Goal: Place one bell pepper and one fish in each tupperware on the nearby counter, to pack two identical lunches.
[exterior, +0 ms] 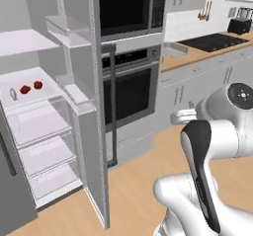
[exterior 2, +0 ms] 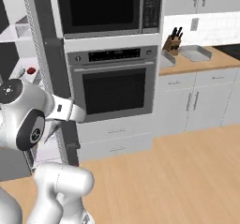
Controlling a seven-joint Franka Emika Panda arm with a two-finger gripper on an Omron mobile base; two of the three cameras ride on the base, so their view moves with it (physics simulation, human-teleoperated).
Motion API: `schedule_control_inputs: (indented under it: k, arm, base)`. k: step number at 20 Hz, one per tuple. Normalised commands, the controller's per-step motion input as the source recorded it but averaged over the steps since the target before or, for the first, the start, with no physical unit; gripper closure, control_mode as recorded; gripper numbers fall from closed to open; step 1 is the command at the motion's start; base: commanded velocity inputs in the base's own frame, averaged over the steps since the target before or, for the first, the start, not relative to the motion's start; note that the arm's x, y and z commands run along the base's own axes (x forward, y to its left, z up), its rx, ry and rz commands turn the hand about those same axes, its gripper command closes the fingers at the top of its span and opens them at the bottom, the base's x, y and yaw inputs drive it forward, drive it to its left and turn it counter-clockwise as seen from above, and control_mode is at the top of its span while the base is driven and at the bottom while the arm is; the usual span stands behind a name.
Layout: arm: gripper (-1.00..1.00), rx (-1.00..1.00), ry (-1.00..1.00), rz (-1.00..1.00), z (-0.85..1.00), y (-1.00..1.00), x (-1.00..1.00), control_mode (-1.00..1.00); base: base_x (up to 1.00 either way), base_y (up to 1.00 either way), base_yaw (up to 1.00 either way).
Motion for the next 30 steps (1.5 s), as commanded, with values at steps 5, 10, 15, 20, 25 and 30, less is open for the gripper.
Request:
schedule_control_inputs:
  k: [5, 10, 15, 20, 25, 30]
  arm:
    - [1.0, 0.0, 0.0, 0.0, 0.0, 0.0, 0.0, 1.0]
    - [1.0, 0.0, 0.0, 0.0, 0.0, 0.0, 0.0, 1.0]
    - [1.0, 0.0, 0.0, 0.0, 0.0, 0.0, 0.0, 1.0]
    - [1.0, 0.0, 0.0, 0.0, 0.0, 0.0, 0.0, 1.0]
    - [1.0, 0.0, 0.0, 0.0, 0.0, 0.0, 0.0, 1.0]
    - [1.0, 0.0, 0.0, 0.0, 0.0, 0.0, 0.0, 1.0]
  base:
    - [1.0, -0.99, -0.02]
    - [1.0, -0.77, 0.0]
    - [1.0, -0.62, 0.0]
    - [1.0, -0.41, 0.0]
    - [1.0, -0.35, 0.0]
    - [1.0, -0.91, 0.06]
